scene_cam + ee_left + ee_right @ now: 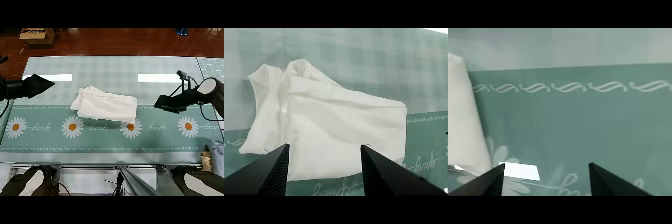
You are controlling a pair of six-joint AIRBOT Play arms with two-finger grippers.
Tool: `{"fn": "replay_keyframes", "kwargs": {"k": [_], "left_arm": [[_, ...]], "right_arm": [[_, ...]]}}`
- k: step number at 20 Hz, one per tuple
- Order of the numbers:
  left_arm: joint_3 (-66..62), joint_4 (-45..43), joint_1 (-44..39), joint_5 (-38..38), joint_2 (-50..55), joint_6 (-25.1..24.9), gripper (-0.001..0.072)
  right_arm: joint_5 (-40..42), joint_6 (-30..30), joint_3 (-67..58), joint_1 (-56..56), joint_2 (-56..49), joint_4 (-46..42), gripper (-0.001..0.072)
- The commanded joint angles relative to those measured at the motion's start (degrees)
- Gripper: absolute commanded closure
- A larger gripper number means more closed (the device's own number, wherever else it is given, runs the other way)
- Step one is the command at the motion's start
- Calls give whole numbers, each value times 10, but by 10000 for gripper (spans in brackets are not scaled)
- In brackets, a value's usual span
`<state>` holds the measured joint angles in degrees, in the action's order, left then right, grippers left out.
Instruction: Fold the shirts.
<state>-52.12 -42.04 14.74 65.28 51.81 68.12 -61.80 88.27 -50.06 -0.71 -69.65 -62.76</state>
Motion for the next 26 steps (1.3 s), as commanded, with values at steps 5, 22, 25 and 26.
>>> {"fn": "replay_keyframes", "kwargs": {"k": [5,22,25,26], "left_arm": [[1,-18,0,-3,4,0,168],[1,-111,0,-64,12,1,169],[1,-111,0,-72,27,0,169],[1,-111,0,-72,33,0,169]], "right_arm": [[151,-110,52,87,-116,289,111],[-126,-33,-168,-34,76,58,694],[-214,3,-209,-177,186,-46,695],[-253,2,-214,-233,213,-74,695]]}}
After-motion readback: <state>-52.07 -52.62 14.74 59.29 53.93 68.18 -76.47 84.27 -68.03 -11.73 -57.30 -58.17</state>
